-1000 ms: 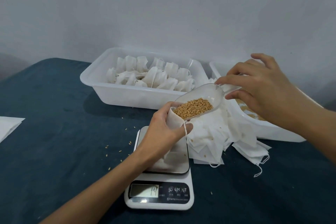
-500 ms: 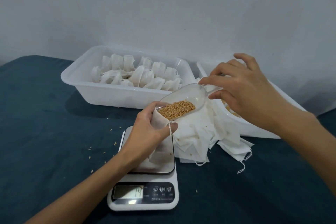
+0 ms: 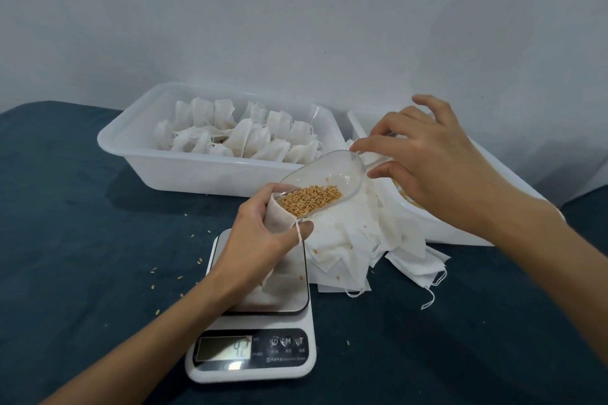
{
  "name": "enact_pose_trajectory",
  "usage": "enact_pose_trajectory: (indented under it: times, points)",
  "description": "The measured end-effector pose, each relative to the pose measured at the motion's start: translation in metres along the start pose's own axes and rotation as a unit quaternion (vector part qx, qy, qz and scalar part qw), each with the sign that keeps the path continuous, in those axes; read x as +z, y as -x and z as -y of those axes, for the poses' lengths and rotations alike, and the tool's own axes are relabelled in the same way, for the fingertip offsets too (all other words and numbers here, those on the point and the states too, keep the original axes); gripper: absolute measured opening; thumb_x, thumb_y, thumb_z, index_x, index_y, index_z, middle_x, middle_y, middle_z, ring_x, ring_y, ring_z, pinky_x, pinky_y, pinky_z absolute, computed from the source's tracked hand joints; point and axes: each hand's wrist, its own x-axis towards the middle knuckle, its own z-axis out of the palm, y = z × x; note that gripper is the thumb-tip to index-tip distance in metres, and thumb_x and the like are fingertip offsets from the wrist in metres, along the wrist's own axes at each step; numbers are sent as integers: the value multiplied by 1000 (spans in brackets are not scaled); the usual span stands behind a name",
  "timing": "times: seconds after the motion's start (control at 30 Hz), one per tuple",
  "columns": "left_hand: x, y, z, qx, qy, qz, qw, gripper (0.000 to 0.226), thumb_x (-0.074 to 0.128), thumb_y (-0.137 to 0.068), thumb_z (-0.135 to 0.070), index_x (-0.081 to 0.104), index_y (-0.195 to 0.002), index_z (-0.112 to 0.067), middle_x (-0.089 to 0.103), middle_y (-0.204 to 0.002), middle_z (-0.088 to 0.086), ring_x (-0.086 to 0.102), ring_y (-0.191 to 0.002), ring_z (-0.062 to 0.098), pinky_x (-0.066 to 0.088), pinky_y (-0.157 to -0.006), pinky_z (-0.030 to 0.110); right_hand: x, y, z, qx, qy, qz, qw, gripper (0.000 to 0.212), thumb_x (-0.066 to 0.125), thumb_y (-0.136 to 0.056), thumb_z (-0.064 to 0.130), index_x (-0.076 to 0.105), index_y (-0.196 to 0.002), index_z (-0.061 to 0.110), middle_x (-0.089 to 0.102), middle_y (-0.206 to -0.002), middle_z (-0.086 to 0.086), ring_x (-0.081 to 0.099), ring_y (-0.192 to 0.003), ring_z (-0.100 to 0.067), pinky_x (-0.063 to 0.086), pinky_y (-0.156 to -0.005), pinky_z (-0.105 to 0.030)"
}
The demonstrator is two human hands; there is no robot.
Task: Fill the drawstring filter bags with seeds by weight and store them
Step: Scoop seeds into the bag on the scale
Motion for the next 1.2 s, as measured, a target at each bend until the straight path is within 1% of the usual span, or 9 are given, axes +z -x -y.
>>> enact_pose_trajectory:
  times: [0.2,0.3,0.53,0.63,0.77,0.87,0.97,1.07,1.2]
  points:
    - [-1,1,-1,5,4,0,1000,42,81,-74,-26,67,-110,-42,77,-110,-10,73,-102,10,53,-88,30,0,0,0,-2,1,-5,1000,31,77,-87,15,73,-118,20,65,-100,-1,61,-95,-26,27,-116,-56]
    - [0,0,-2,10,8,-1,1000,40,81,-74,-25,68,-108,-41,77,-109,-12,73,-101,9,52,-86,25,0,-1,0,-1,1,-6,1000,31,76,-87,16,73,-117,20,65,-100,-1,61,-95,-26,27,-116,-56]
    - [-1,1,-3,9,22,2,1000,38,82,-75,-27,69,-108,-41,78,-107,-10,74,-99,9,53,-82,22,0,-2,0,0,0,-7,1000,31,77,-87,16,73,-117,20,65,-100,-2,61,-96,-27,26,-116,-56]
    - [-1,1,-3,6,24,2,1000,39,82,-75,-27,69,-111,-36,78,-107,-9,75,-97,10,54,-78,21,0,-2,0,-1,-1,-9,1000,31,77,-87,15,73,-117,20,65,-100,-2,61,-95,-27,26,-116,-56]
    - [0,2,-4,6,24,1,1000,37,82,-74,-27,70,-109,-33,77,-105,-13,73,-95,5,54,-74,18,1,-1,0,-3,1,-11,1000,31,76,-87,15,73,-117,20,65,-99,-2,61,-94,-28,27,-115,-56]
    - [0,2,-5,5,27,0,1000,36,82,-74,-26,71,-107,-34,77,-104,-16,72,-99,1,52,-75,15,2,-1,-1,-5,1,-13,1000,31,77,-87,14,73,-117,20,65,-99,-2,61,-94,-27,28,-115,-57]
    - [0,2,-5,2,34,3,999,36,82,-74,-22,71,-108,-29,78,-103,-11,71,-104,1,53,-78,16,3,0,-1,-7,0,-18,1000,31,77,-86,13,73,-116,20,65,-99,-2,61,-93,-27,28,-115,-57]
    - [0,2,-6,-1,40,7,999,35,83,-78,-17,71,-109,-26,79,-103,-7,74,-92,6,52,-74,16,3,0,-2,-6,0,-18,1000,31,77,-86,13,73,-116,20,65,-99,-1,61,-94,-27,28,-115,-57]
    - [0,0,-8,-3,37,3,999,35,82,-74,-24,72,-108,-26,78,-102,-6,73,-86,8,52,-72,18,3,0,-3,-4,1,-16,1000,30,76,-87,15,72,-117,20,64,-99,-1,60,-95,-27,27,-116,-56]
